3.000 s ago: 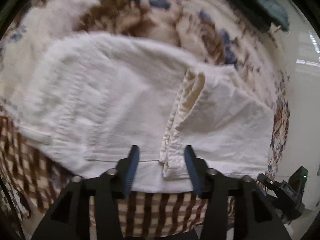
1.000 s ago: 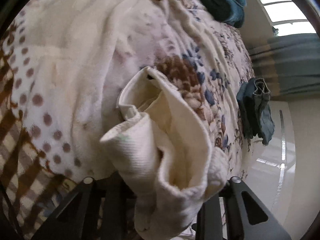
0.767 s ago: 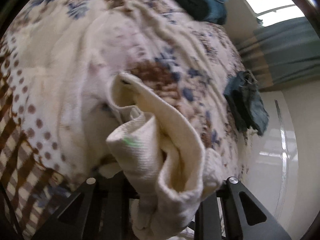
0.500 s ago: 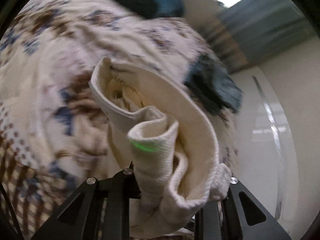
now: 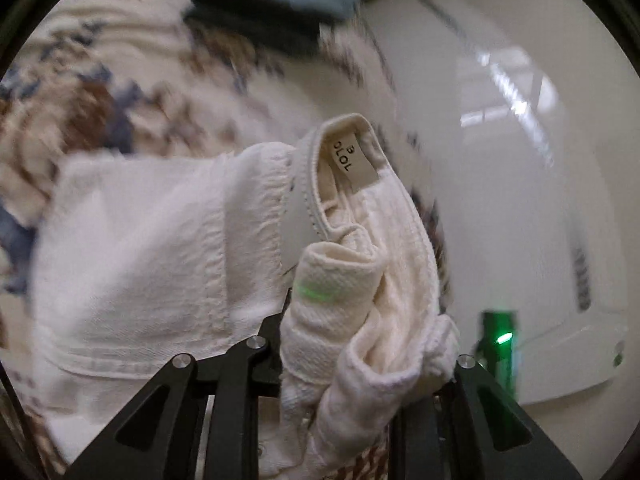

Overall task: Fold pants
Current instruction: 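Lift the pants cuff with the left gripper and fold it over the stack, then release the cuff with the left gripper and pull back, then grasp the edge of the folded white pants with the right gripper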

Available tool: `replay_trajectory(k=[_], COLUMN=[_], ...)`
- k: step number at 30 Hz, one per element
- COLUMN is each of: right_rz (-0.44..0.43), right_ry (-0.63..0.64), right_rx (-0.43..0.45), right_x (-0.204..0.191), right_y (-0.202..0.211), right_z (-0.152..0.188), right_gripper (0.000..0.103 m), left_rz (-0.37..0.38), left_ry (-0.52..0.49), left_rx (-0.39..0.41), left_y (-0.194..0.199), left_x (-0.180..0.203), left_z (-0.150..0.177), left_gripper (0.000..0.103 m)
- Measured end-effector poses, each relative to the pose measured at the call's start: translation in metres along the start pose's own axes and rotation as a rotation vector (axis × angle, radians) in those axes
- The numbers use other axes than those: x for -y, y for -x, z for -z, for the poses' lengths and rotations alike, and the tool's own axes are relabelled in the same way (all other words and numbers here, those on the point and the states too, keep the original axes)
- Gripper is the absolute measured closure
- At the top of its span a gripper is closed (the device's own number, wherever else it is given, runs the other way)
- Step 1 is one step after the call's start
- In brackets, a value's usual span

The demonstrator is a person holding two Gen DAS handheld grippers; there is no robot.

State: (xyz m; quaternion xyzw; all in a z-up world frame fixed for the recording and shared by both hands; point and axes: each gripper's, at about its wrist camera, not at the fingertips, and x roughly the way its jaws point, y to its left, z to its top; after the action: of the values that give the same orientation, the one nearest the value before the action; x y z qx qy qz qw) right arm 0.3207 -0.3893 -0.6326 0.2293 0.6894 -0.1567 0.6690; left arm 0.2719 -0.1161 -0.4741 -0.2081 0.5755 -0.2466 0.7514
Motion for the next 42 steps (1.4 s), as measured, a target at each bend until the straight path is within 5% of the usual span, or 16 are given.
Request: replay_trajectory(k=[7, 12, 13, 15, 18, 23, 29, 35, 38, 39, 41, 42], right_rz=[0.014, -0.020, -0.025, -0.033, -0.050, -0.078, -0.143, -0.261, -0.229, -0.234, -0.355, -0.394], right_ry=[-0.063, -0.064, -0.055, -0.021, 0.023, 0.118, 0.146, 0.041, 0.008, -0.003, -0.068, -0.100], right_rx=[-0.022, -0.030, -0.023, -0.007, 0.032, 0.098, 0.112, 0.013, -0.109, -0.150, -0.220, -0.235], right_x=[0.054, 0.048, 0.047, 0.041, 0.035, 0.020, -0.015, -0.032, -0.029, -0.027, -0.020, -0.018], right_y=[-0.014, -0.017, -0.014, -0.006, 0.010, 0.038, 0.055, 0.034, -0.001, -0.012, -0.030, -0.032], right_z=[0.001, 0.002, -0.001, -0.018, -0.025, -0.031, -0.027, -0.031, -0.037, -0.037, -0.033, -0.030], right_gripper=[0.017, 0.017, 0.017, 0.017, 0.017, 0.017, 0.012, 0.012, 0.013, 0.015, 0.054, 0.060], left_rz=[-0.119, -0.240, -0.261, -0.243, -0.243, -0.346, -0.508, -0.489, -0.440, -0.421, -0.406, -0.395], left_ry=[-0.061, -0.132, -0.152, -0.140, -0.122, -0.090, 0.010, 0.193, 0.270, 0.289, 0.312, 0.316], left_rx=[-0.118, -0.192, -0.189, -0.170, -0.135, -0.026, 0.055, -0.023, -0.058, -0.072, -0.095, -0.101], left_y=[-0.062, -0.066, -0.061, -0.048, -0.029, 0.024, 0.074, 0.073, 0.063, 0.058, 0.049, 0.044], left_x=[0.010, 0.030, 0.036, 0.040, 0.045, 0.030, -0.037, -0.115, -0.137, -0.142, -0.146, -0.147], left_z=[0.015, 0.006, 0.007, 0.008, 0.005, -0.013, -0.038, -0.040, -0.033, -0.030, -0.025, -0.022], left_gripper=[0.084, 0.072, 0.067, 0.026, 0.009, 0.006, 0.006, 0.006, 0.006, 0.006, 0.006, 0.006])
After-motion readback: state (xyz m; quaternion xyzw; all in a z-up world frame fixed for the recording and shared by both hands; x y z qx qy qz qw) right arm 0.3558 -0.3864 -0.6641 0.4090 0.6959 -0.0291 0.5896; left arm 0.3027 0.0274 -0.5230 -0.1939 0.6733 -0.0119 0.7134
